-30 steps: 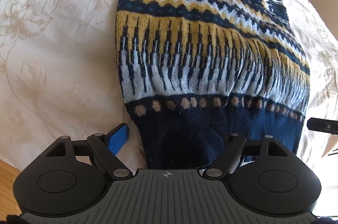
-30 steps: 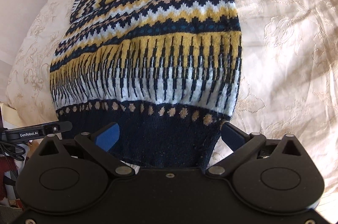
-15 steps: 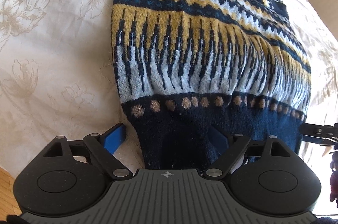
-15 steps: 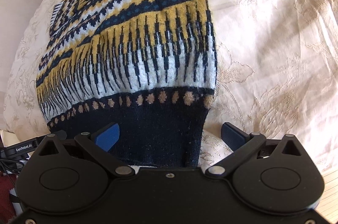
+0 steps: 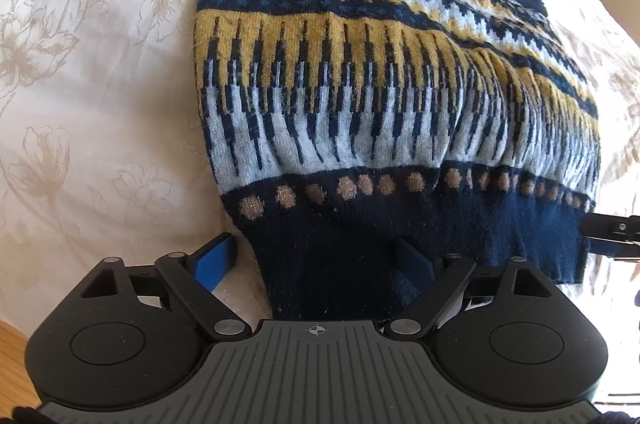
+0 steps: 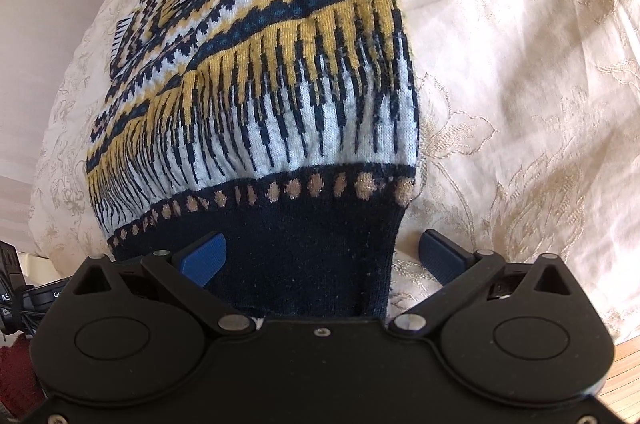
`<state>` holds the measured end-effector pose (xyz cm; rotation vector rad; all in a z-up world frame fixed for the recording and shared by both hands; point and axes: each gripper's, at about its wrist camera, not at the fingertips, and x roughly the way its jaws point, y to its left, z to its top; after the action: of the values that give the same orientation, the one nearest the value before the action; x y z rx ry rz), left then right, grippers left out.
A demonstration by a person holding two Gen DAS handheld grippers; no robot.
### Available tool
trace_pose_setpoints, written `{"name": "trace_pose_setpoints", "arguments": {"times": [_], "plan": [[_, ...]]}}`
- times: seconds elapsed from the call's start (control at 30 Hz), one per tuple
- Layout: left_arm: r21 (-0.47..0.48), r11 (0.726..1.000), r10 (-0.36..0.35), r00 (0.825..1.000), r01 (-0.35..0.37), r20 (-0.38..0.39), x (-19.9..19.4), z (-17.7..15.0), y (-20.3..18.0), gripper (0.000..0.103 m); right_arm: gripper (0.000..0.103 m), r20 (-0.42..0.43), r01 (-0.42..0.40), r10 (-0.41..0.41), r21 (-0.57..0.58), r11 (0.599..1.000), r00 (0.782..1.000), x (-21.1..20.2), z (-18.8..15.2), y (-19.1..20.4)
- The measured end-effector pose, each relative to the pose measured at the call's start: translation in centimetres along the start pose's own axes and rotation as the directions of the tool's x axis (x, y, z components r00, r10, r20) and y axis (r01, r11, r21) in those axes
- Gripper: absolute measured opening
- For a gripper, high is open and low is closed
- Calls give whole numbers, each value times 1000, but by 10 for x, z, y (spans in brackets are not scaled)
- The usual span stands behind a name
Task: Fold small clothes
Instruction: 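Move both open tools to the dark ribbed hem of the sweater, then grasp the ribbed hem with the left tool while the right tool grasps it too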
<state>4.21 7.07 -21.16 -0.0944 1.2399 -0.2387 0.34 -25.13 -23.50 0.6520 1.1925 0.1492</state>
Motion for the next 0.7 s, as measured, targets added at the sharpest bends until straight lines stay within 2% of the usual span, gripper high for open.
{"name": "trace_pose_setpoints", "arguments": {"times": [0.13,0.2,0.23,0.27,0.4,0.5,0.57,0.6,0.63,0.67,0.7], "plan": [[-28,1000,3,1000,-2,27,-7,-4,10,60,103,-15,-14,13,-26,1000,1000,1,0,2],[-53,999,-7,999,9,36,-11,-6,17,53,97,-33,-48,47,-37,998,998,2,1,3],[-63,998,-12,999,14,37,-12,-6,19,51,89,-43,-64,62,-40,997,997,2,1,3],[-71,997,-16,999,19,37,-13,-5,20,50,86,-46,-67,65,-42,997,997,3,1,3],[-79,997,-17,999,20,35,-13,-4,20,49,85,-55,-71,68,-42,997,996,5,2,3],[-90,995,-31,999,34,31,-12,-4,18,44,74,-69,-60,58,-36,998,996,7,5,-1],[-95,995,-43,999,45,22,-12,-3,16,38,57,-78,-34,31,-36,999,996,7,7,-3],[-94,994,-45,999,47,16,-11,-3,14,31,51,-79,-12,8,-42,999,997,5,8,-5],[-91,995,-50,999,51,13,-11,-3,13,21,32,-83,1,-5,-47,999,997,4,8,-7],[-83,995,-52,999,53,14,-13,-3,11,18,16,-89,-9,6,-41,999,996,2,9,-10],[-75,996,-48,999,49,19,-15,-3,9,13,15,-88,-29,26,-29,999,996,0,8,-13]]}}
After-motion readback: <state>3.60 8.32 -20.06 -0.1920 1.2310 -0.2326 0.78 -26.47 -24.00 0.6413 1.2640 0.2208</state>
